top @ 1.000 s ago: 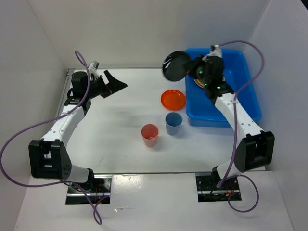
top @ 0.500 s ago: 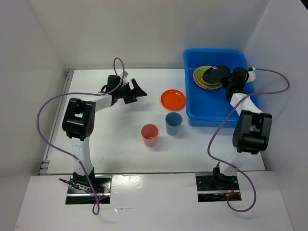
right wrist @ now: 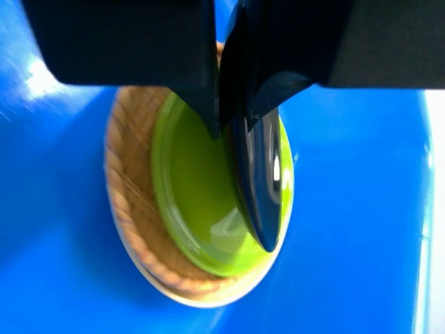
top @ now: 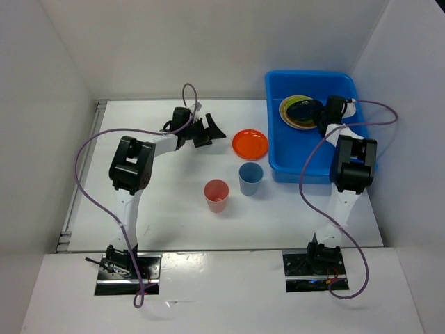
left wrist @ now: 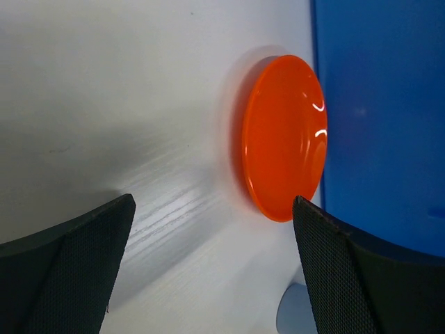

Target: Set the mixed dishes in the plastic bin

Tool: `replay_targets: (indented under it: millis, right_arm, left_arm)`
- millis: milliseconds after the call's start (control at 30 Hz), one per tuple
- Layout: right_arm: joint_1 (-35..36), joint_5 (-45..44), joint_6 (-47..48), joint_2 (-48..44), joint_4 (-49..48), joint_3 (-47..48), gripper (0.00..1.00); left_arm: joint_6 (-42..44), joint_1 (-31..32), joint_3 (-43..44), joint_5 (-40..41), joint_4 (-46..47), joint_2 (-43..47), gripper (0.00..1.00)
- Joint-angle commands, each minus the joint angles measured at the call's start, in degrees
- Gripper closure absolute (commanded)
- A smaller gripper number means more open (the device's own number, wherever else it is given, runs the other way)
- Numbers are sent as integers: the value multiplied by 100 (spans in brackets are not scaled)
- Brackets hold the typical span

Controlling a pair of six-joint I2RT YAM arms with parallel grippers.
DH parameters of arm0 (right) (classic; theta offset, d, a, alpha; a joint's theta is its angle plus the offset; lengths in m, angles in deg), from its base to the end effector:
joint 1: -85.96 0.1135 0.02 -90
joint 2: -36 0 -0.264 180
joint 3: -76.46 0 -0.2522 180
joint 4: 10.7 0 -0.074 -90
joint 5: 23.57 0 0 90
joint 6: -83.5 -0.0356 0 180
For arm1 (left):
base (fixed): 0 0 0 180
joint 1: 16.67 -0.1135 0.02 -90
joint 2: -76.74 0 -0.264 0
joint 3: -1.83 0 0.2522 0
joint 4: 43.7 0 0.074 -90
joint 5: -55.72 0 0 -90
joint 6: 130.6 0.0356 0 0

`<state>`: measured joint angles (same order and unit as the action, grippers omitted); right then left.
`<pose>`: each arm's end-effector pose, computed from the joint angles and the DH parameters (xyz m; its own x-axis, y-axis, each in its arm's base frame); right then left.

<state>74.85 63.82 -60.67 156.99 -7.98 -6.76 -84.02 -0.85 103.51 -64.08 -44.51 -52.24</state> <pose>0.4743 -0.0948 0.1868 -0.0718 0.8395 -0.5386 0.4963 0.4985 0.7108 0.4788 -0.1541 0.1536 -0.7817 -0.3984 -0.4797 0.1666 0.6079 -0.7763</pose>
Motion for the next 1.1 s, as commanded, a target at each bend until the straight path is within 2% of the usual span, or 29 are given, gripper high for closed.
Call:
replay_targets:
  millis: [0,33,67,100,167,300,533,767,967,1033,1067]
  right_arm:
    - [30,-29,90,188,-188,600,80]
    - [30,-29,152,240,170,731,45]
    - [30,23,240,345,356,1020,21]
    - [30,24,327,399,584,1188,11]
    - [30,77,521,451,1183,1549,1]
    - [30,77,864,-12,1650,1516,1]
    - [83,58,926,-1542,1097,-83,1]
    - [83,700,1067,-2087,1184,-496,1]
    - [83,824,1119,-2720,1061,-945,1]
    - [83,894,1119,-2922,1061,-1007,1]
    - [83,894,1119,-2984,1009,-1060,1]
  left_arm:
    - [211,62,234,-96,147,-206,0]
    - [263,114,295,-96,146,-258,0]
    - [316,115,357,-96,94,-311,0]
    - [316,167,410,-96,-11,-311,0]
    - [369,220,462,-44,-12,-364,0]
    - [203,220,586,-96,101,-556,0]
    - [-316,414,586,378,463,-821,0]
    - [-316,870,894,853,-100,-944,3]
    - [-702,924,771,1073,-100,-944,14]
    - [-825,924,771,1195,-161,-944,19]
    - [-957,924,710,1196,-161,-996,28]
